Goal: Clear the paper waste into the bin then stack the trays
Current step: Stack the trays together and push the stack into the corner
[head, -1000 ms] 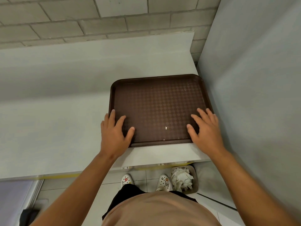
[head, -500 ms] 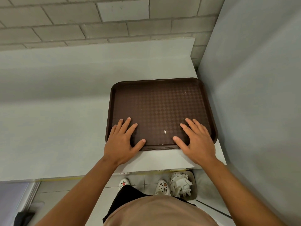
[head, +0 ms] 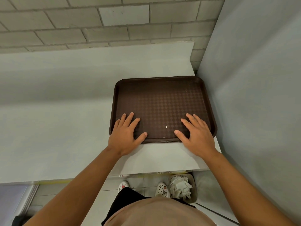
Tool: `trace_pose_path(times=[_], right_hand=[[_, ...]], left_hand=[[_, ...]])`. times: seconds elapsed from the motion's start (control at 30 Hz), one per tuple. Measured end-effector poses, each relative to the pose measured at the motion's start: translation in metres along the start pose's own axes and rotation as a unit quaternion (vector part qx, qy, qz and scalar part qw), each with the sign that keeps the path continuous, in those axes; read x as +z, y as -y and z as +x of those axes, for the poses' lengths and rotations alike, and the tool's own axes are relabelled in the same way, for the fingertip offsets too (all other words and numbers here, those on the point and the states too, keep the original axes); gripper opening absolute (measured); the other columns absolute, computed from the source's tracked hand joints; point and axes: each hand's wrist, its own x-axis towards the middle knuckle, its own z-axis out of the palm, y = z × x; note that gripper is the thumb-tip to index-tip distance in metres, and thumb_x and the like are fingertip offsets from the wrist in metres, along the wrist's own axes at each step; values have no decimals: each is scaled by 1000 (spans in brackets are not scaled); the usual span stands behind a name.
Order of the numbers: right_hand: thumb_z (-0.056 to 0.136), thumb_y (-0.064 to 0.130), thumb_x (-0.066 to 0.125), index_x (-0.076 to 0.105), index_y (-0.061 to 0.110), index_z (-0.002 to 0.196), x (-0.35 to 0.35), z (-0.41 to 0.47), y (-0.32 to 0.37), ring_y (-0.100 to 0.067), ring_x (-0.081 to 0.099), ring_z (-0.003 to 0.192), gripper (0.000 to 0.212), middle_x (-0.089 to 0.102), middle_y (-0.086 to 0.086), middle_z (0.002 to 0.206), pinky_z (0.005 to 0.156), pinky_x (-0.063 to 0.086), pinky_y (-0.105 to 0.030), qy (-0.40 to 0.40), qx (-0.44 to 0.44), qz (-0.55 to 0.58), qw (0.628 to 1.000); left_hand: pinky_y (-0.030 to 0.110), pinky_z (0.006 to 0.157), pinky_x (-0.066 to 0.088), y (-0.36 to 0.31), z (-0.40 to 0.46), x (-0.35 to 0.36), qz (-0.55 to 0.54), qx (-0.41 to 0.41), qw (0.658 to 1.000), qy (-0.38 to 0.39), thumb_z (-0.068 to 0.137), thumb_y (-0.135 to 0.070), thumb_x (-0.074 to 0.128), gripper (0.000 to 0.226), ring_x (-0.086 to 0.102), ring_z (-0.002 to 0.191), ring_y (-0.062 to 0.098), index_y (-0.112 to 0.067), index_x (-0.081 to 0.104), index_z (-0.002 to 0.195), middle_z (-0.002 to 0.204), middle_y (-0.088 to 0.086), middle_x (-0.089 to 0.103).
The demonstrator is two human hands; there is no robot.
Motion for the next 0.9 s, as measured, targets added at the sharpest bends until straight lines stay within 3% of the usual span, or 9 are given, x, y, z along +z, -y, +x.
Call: trace_pose_path(times=[0.23, 0.37, 0.5, 0.67, 0.9], right_hand=[[76, 94, 23, 28, 36, 156, -11, -9, 0, -24, -3, 156, 98, 7, 3, 169, 125, 4, -51, 114, -51, -35, 992], [78, 90, 23, 37, 36, 153, -8, -7, 0, -23, 2, 156, 93, 14, 3, 168, 125, 6, -51, 93, -43, -12, 995], [82, 87, 27, 40, 37, 151, -3, -1, -3, -21, 4, 156, 87, 18, 5, 168, 126, 5, -49, 74, -48, -15, 996], [82, 85, 33, 40, 39, 151, -8, 23, -6, -18, 3, 156, 83, 17, 7, 168, 126, 4, -48, 87, -39, -10, 995], [84, 82, 42, 41, 39, 151, -11, 52, -7, -17, 3, 156, 79, 17, 7, 168, 126, 4, -48, 94, -27, -2, 995]], left_hand=[[48, 124, 17, 6, -16, -2, 32, 84, 996, 28, 84, -83, 31, 86, 14, 153, 27, -31, 37, 151, 164, -2, 23], [47, 122, 20, 9, -15, 2, 24, 93, 995, 7, 85, -81, 26, 83, 21, 152, 28, -30, 45, 147, 161, -1, 32], [45, 123, 15, 8, -8, 3, 22, 86, 996, 9, 86, -81, 23, 83, 17, 153, 26, -31, 42, 149, 162, -3, 28], [44, 124, 11, 6, 11, -2, 9, 65, 997, 29, 90, -74, 36, 74, 9, 154, 23, -33, 37, 152, 165, -6, 21], [44, 123, 15, 12, 41, -6, -3, 63, 998, 21, 89, -74, 42, 74, 14, 153, 24, -32, 41, 150, 163, -5, 26]])
